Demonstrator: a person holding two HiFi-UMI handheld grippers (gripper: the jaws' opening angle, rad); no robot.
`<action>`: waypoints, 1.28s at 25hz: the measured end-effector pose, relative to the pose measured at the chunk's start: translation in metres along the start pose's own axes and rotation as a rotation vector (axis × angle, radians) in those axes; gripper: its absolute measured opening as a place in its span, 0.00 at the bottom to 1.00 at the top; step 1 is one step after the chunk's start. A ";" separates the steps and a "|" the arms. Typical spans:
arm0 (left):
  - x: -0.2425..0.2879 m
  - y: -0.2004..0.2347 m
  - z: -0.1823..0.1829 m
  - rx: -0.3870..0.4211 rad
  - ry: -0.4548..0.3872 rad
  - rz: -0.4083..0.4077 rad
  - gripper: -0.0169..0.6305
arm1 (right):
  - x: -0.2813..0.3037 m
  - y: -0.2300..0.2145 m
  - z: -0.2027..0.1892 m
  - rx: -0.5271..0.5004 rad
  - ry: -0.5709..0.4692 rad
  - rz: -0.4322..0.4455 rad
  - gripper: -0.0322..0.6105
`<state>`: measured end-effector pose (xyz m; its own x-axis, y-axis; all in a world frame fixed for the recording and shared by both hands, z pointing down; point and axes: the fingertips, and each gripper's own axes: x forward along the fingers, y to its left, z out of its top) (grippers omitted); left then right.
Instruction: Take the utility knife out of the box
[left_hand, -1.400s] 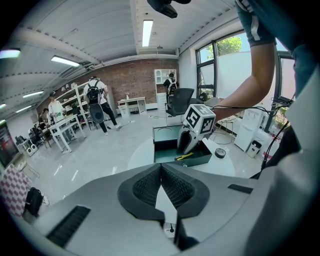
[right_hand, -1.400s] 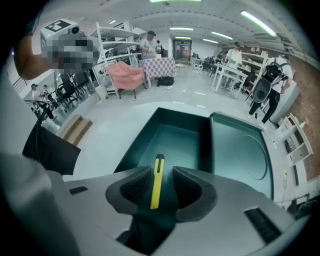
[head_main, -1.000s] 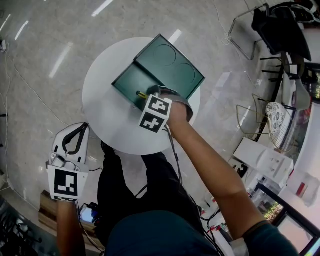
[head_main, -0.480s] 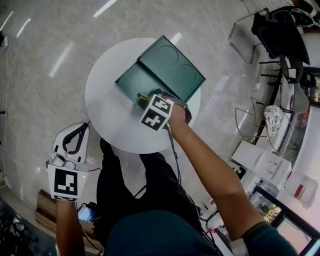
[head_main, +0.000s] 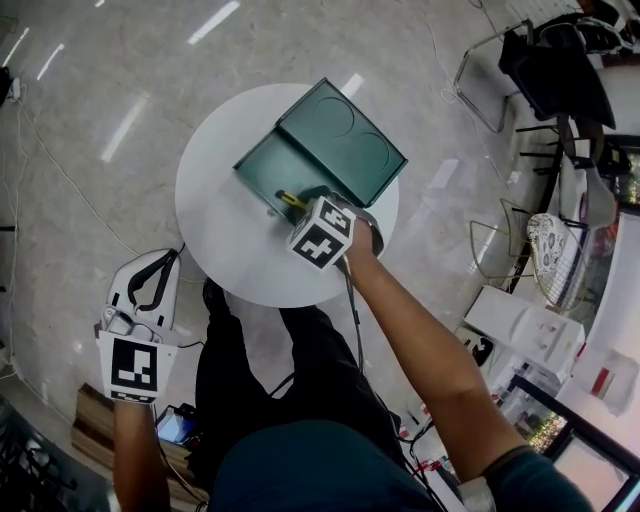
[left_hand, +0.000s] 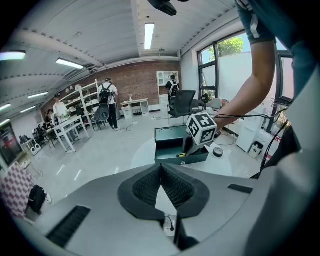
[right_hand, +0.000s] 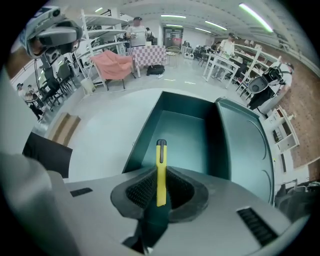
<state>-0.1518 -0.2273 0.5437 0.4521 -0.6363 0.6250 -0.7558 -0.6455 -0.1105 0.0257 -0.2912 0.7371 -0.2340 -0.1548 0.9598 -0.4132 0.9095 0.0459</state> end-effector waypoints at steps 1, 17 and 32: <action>-0.003 0.000 0.001 0.002 -0.002 0.001 0.05 | -0.004 0.002 0.002 0.007 -0.010 -0.004 0.16; -0.049 0.001 0.042 0.048 -0.027 0.044 0.05 | -0.100 -0.003 0.015 0.123 -0.162 -0.112 0.16; -0.115 0.000 0.092 0.093 -0.075 0.084 0.05 | -0.239 0.011 0.028 0.247 -0.391 -0.177 0.16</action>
<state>-0.1603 -0.1925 0.4006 0.4254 -0.7175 0.5516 -0.7469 -0.6225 -0.2337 0.0521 -0.2550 0.5006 -0.4344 -0.4753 0.7651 -0.6618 0.7446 0.0867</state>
